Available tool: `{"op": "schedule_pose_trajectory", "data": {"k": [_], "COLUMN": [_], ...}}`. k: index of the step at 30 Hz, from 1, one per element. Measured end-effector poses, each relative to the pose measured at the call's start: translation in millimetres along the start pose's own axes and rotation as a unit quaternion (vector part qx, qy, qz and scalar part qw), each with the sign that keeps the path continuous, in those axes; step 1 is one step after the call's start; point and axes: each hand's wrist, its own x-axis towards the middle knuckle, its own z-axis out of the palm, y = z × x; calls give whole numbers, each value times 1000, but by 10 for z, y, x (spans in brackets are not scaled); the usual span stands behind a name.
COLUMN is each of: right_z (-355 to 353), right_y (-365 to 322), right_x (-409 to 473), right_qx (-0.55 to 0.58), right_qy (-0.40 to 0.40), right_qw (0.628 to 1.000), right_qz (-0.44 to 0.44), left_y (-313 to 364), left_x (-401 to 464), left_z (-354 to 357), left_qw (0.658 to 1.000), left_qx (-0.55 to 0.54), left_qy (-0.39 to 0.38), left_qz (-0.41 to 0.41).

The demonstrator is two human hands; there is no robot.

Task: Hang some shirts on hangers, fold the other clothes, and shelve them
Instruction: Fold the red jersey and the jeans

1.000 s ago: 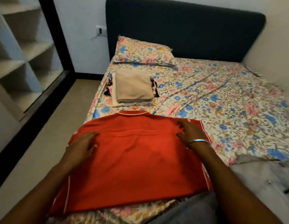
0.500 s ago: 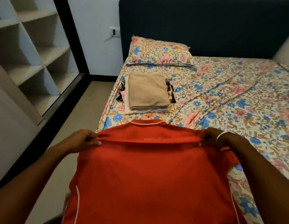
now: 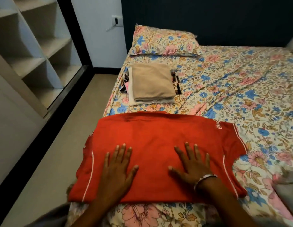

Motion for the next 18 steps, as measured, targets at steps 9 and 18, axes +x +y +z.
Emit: {"op": "schedule_pose_trajectory", "data": {"k": [9, 18], "right_z": [180, 53], "right_y": [144, 130], "right_x": [-120, -57], "right_qx": [-18, -8], "right_qy": [108, 127], "right_qw": [994, 981], "right_qz": [31, 148], "left_y": [-151, -653], "left_x": [-265, -449], "left_z": [26, -117], "left_qw": [995, 958], "left_qx": [-7, -111], "left_qy": [34, 13], "left_qz": [-93, -263]}}
